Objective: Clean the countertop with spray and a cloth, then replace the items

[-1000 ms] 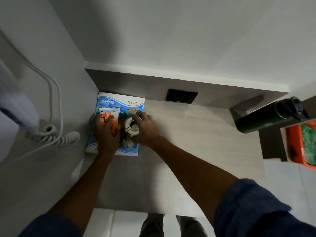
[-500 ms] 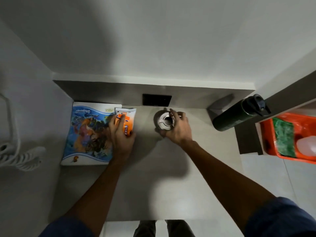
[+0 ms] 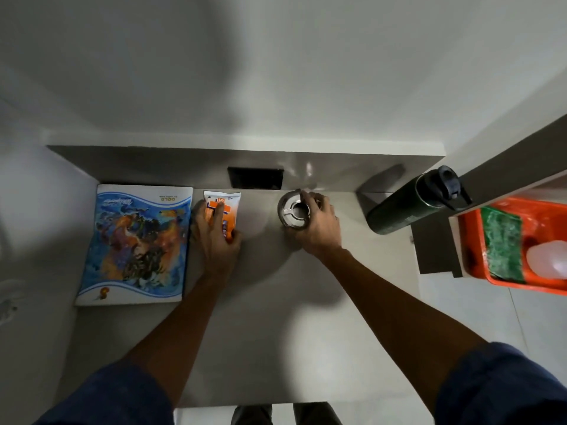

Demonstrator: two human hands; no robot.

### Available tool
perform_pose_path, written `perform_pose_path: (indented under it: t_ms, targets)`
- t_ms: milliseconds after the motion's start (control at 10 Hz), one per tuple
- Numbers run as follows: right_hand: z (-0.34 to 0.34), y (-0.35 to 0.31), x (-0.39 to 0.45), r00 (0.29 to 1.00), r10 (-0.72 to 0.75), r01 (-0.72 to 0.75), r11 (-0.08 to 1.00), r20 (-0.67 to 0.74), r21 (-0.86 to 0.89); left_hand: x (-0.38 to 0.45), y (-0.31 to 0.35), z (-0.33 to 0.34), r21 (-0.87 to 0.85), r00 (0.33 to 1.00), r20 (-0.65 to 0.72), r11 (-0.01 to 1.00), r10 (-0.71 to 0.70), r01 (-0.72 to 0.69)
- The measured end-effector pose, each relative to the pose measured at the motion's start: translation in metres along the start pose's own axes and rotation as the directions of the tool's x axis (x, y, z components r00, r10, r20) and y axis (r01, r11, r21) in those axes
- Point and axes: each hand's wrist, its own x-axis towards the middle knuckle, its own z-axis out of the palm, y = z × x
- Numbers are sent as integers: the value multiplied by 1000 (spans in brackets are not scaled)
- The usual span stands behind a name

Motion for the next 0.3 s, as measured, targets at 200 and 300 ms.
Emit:
perform_pose_path:
  t_ms: [200, 300]
  targets:
    - [-15, 9, -7, 996, -25, 22, 999, 81, 41, -11, 2, -2, 206, 999, -17, 978, 42, -38]
    - [-30, 8, -16, 998, -16, 12, 997, 54, 80, -14, 16, -14, 259, 994, -32, 961, 103, -92]
